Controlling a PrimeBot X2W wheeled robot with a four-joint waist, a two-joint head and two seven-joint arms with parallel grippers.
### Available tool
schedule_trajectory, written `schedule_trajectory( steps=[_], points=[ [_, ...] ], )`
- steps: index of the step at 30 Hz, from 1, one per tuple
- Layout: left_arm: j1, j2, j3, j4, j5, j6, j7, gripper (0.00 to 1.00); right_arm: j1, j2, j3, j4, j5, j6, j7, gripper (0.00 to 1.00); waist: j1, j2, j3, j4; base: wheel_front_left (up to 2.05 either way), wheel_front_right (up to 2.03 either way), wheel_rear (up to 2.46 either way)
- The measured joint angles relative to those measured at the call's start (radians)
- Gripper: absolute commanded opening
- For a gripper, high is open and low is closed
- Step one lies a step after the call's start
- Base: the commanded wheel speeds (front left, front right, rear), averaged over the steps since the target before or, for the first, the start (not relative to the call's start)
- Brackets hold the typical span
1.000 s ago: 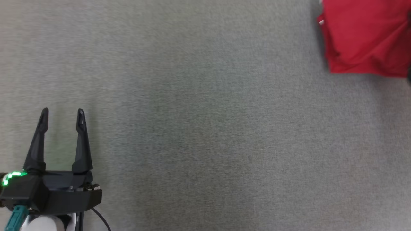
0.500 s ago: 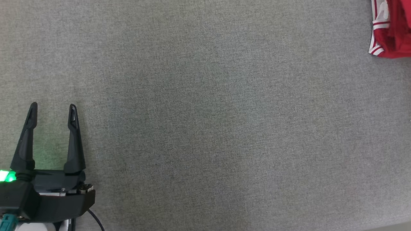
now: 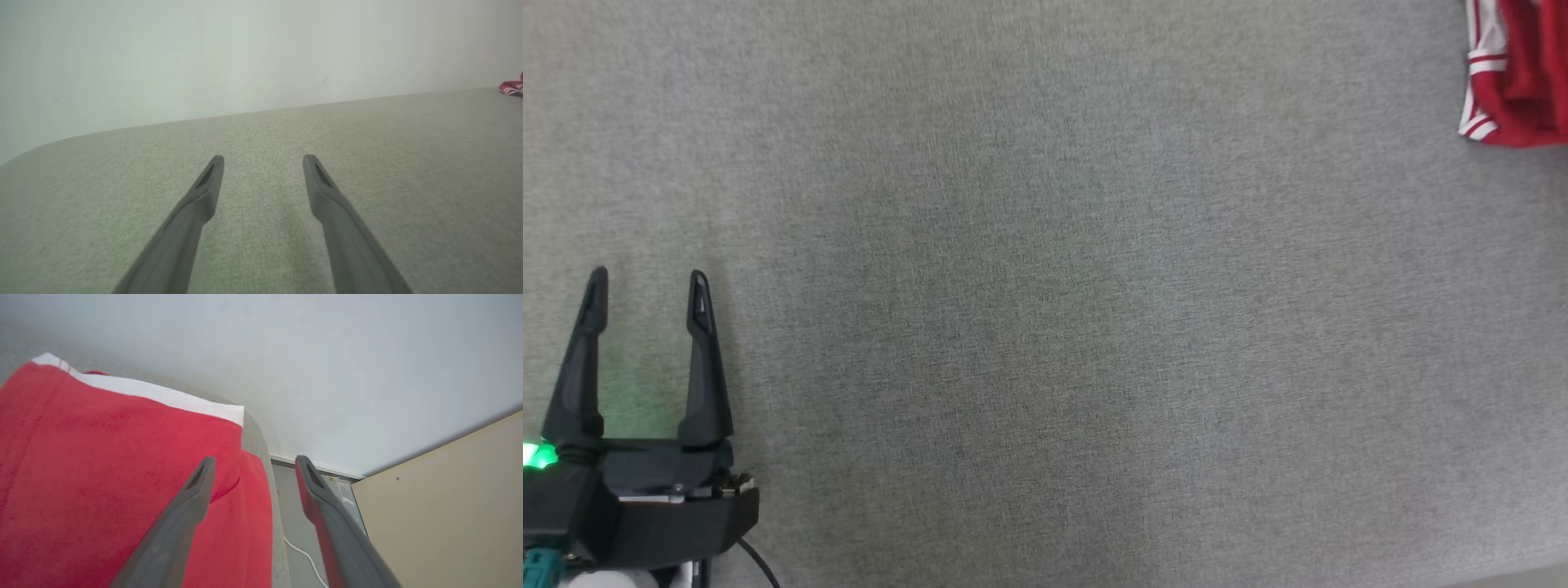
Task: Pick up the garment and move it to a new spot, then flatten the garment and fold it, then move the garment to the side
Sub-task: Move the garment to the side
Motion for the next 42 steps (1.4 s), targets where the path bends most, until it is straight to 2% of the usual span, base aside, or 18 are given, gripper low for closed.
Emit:
schedule_trajectory(
  steps=[5,10,16,30,35,42],
  points=[
    [0.009,-0.012,-0.003,0.042,-0.011,0.007,-0.005,1.00,-0.015,0.053,-0.040,-0.001,0.024,0.000,-0.070,1.00,0.0000,0.0000,-0.042,0.001,0.00,0.00,0.00],
    [0.041,-0.031,-0.007,0.090,-0.026,0.009,-0.011,1.00,-0.007,0.099,-0.059,-0.055,0.025,0.000,-0.097,1.00,-0.0001,-0.0001,-0.111,0.006,0.00,0.00,0.00],
    [0.095,-0.048,-0.003,0.146,-0.035,0.016,-0.015,1.00,0.081,0.180,-0.172,-0.168,0.049,0.000,-0.101,1.00,-0.0002,-0.0003,-0.211,0.015,0.00,0.00,0.00],
    [0.200,-0.080,0.025,0.195,-0.058,0.022,-0.017,1.00,0.570,0.336,-0.475,-0.494,-0.109,0.000,-0.101,1.00,-0.0004,-0.0004,-0.442,0.039,0.00,0.00,0.00],
    [0.216,-0.083,0.031,0.211,-0.060,0.017,-0.017,1.00,0.748,0.412,-0.524,-0.593,-0.145,0.000,-0.101,1.00,-0.0004,-0.0003,-0.504,0.049,0.00,0.00,0.00],
    [0.217,-0.086,0.019,0.247,-0.059,0.008,-0.017,1.00,0.941,0.481,-0.560,-0.755,-0.193,0.000,-0.068,1.00,-0.0003,-0.0003,-0.555,0.073,0.00,0.00,0.00]
  ],
)
